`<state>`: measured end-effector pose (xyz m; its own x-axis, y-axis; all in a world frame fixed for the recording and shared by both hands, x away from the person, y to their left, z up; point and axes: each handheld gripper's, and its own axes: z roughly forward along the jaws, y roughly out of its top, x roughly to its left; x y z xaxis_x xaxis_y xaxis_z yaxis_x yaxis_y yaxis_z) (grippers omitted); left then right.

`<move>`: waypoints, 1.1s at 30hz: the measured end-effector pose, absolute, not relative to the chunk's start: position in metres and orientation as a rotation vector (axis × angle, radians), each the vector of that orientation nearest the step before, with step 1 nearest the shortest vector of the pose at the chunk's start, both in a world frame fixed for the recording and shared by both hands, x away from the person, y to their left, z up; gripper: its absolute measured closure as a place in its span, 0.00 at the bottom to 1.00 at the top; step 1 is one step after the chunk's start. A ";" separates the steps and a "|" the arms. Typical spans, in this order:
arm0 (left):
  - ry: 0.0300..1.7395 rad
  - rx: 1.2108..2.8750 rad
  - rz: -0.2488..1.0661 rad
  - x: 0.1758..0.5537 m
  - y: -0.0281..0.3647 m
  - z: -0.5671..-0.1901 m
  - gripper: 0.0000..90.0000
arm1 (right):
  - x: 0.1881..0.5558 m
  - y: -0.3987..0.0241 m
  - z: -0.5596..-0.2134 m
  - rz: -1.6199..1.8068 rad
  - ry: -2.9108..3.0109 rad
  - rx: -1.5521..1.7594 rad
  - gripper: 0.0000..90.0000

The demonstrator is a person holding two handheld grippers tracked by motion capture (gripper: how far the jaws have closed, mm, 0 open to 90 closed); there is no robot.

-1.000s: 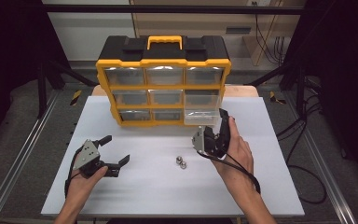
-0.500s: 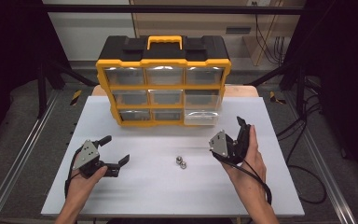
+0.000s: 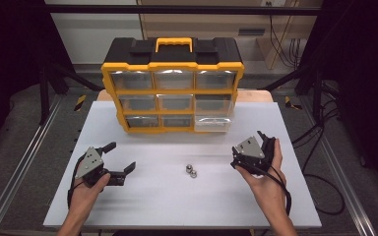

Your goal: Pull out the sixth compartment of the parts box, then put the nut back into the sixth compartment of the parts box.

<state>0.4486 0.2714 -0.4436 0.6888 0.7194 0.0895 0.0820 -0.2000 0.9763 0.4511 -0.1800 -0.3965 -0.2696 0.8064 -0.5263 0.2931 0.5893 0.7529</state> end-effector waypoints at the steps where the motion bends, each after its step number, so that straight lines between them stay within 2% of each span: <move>1: 0.652 1.694 0.660 0.449 0.271 -0.444 0.01 | 0.451 -0.181 -0.397 0.663 1.843 0.900 0.10; 6: 0.641 1.683 0.665 0.447 0.274 -0.442 0.01 | 0.450 -0.182 -0.400 0.744 1.900 0.929 0.14; 13: 0.646 1.638 0.663 0.447 0.277 -0.441 0.01 | 0.452 -0.178 -0.406 0.839 2.036 0.983 0.10; 33: 0.648 1.641 0.667 0.447 0.279 -0.440 0.01 | 0.446 -0.151 -0.419 0.857 2.176 0.938 0.09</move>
